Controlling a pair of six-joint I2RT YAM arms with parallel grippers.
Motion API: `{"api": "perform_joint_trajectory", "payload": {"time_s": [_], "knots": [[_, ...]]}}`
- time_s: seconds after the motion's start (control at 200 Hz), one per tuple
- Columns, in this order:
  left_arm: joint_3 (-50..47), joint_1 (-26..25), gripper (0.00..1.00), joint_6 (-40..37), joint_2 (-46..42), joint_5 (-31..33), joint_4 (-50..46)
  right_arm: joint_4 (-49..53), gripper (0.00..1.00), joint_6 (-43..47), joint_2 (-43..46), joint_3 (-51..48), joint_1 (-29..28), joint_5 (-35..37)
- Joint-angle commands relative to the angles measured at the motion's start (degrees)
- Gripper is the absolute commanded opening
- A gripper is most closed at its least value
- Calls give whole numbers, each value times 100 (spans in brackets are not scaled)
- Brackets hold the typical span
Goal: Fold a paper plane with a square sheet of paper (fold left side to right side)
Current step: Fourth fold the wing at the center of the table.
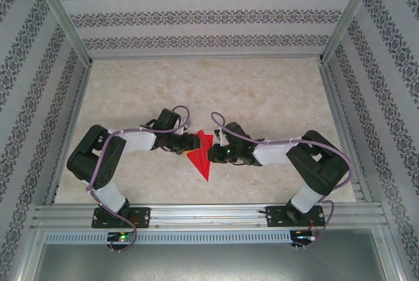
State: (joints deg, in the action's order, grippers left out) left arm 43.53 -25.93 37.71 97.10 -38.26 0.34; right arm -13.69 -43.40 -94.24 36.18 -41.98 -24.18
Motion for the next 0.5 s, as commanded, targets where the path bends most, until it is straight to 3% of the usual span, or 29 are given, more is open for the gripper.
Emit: {"api": "perform_joint_trajectory", "payload": {"time_s": [0.0, 0.495], "knots": [[-22, -108, 48, -251, 228, 544, -246, 280, 7, 182, 83, 169, 40, 248], [-5, -107, 48, -249, 248, 537, -246, 455, 7, 290, -75, 367, 84, 320]]}}
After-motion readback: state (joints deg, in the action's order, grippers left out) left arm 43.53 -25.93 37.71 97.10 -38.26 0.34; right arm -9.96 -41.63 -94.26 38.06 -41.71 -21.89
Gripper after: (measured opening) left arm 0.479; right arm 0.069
